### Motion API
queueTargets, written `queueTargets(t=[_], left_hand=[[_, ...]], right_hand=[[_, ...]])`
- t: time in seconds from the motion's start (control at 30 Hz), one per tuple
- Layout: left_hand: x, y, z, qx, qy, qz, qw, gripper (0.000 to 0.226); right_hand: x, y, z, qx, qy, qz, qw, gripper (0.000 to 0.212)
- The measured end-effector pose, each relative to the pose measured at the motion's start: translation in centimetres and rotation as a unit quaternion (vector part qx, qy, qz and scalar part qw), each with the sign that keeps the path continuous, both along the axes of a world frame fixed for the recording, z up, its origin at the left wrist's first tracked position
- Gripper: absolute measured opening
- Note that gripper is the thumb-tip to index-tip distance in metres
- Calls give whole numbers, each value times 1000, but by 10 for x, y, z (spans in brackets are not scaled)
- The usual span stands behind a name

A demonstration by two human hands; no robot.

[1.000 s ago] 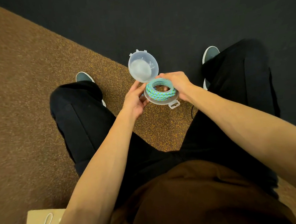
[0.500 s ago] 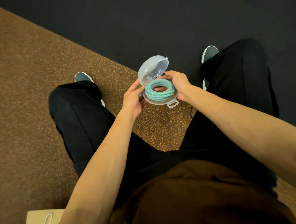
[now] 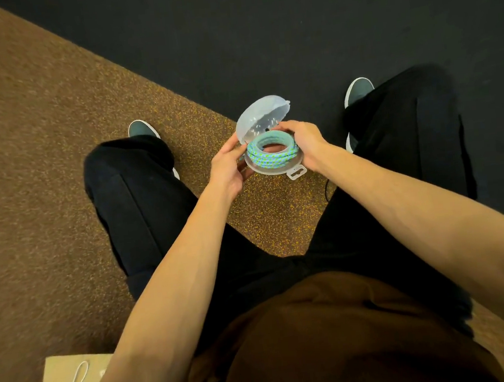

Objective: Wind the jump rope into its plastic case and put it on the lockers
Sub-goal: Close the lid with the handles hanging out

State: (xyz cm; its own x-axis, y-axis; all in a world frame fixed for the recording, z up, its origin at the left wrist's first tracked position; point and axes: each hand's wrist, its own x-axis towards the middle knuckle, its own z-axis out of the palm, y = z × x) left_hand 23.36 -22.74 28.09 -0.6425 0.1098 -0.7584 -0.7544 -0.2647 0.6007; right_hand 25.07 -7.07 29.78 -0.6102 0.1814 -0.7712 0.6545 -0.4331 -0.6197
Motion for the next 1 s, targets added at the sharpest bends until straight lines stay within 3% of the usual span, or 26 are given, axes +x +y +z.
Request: queueTargets(t=[0.17, 0.27, 0.47, 0.57, 0.73, 1.0], left_hand=[[-1, 0, 1, -18, 8, 0, 1000, 32], [-2, -3, 2, -35, -13, 6, 999, 25], [0, -5, -7, -101, 5, -44, 994, 18], [1, -2, -9, -124, 33, -79, 989, 38], [6, 1, -8, -95, 101, -127, 982, 21], [5, -3, -11, -58, 97, -171, 979, 12]], right_hand=[[-7, 1, 0, -47, -5, -52, 998, 31], [-11, 6, 1, -56, -4, -16, 998, 28], [-10, 8, -7, 3, 29, 88, 996, 12], [-9, 6, -11, 33, 17, 108, 993, 16], [-9, 4, -16, 76, 28, 142, 987, 18], [-11, 21, -14, 206, 26, 285, 936, 22]])
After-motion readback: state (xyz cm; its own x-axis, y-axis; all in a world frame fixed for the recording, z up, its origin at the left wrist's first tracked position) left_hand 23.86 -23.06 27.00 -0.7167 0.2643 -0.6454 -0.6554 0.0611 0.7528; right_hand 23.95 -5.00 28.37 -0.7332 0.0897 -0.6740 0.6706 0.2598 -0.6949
